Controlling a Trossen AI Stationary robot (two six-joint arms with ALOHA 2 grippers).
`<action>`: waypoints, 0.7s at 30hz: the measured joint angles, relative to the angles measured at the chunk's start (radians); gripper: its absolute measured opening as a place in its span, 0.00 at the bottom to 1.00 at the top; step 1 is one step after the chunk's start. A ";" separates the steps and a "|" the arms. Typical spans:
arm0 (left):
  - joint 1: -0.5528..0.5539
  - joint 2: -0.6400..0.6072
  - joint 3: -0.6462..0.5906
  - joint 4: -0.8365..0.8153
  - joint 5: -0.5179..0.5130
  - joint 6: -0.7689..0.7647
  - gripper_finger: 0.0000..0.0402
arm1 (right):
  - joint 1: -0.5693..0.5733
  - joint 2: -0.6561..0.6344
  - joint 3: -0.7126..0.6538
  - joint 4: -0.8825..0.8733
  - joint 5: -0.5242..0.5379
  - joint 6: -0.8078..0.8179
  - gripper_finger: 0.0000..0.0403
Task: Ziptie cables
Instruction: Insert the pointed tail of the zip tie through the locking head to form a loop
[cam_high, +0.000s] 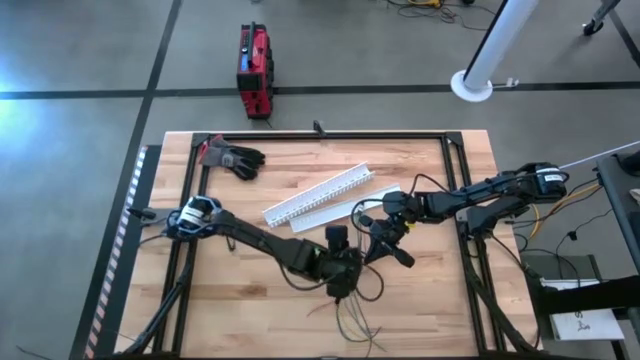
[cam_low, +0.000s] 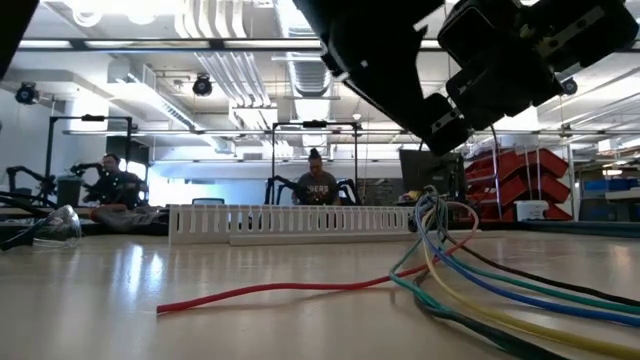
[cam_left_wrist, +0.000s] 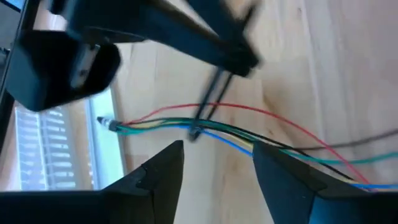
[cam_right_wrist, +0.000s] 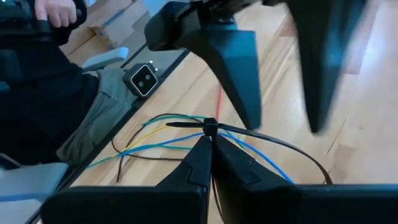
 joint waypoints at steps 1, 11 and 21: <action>0.010 0.000 -0.004 0.023 0.015 0.016 0.45 | 0.000 0.000 0.000 -0.001 0.000 0.000 0.00; 0.073 0.001 -0.037 0.141 0.176 0.080 0.40 | 0.001 0.000 0.000 -0.018 -0.001 -0.004 0.00; 0.072 0.001 -0.032 0.145 0.176 0.091 0.30 | 0.001 0.000 -0.001 -0.031 0.000 -0.019 0.00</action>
